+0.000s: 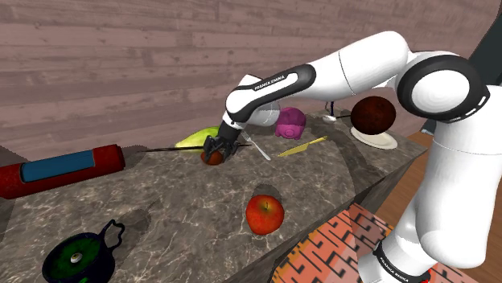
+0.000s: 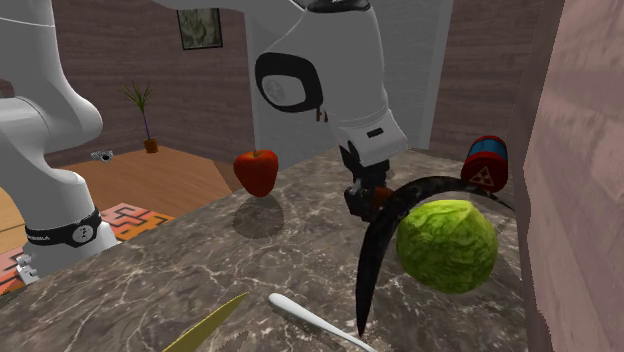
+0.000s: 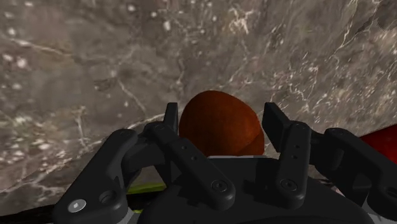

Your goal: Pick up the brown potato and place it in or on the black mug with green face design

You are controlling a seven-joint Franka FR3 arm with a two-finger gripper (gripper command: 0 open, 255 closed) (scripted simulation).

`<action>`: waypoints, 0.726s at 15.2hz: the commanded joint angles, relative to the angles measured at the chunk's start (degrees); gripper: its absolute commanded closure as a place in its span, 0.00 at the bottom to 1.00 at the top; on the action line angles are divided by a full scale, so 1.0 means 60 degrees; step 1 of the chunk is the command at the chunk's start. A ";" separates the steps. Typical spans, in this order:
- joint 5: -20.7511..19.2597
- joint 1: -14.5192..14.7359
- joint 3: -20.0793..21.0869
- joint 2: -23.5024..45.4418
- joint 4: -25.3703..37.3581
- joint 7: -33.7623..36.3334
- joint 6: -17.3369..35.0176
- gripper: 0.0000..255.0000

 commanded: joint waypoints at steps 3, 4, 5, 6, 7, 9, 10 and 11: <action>-0.0160 0.0013 -0.0053 -0.0298 0.0119 0.0234 -0.0387 1.00; -0.0199 0.0015 -0.0065 -0.0364 0.0159 0.0291 -0.0486 1.00; -0.0238 0.0017 -0.0077 -0.0429 0.0200 0.0348 -0.0585 1.00; -0.0276 0.0018 -0.0088 -0.0492 0.0244 0.0404 -0.0684 1.00; -0.0313 0.0019 -0.0099 -0.0553 0.0290 0.0460 -0.0784 1.00; -0.0386 0.0019 -0.0119 -0.0671 0.0389 0.0570 -0.0986 1.00; -0.0422 0.0020 -0.0129 -0.0727 0.0441 0.0624 -0.1088 1.00; -0.0457 0.0019 -0.0138 -0.0782 0.0496 0.0678 -0.1190 1.00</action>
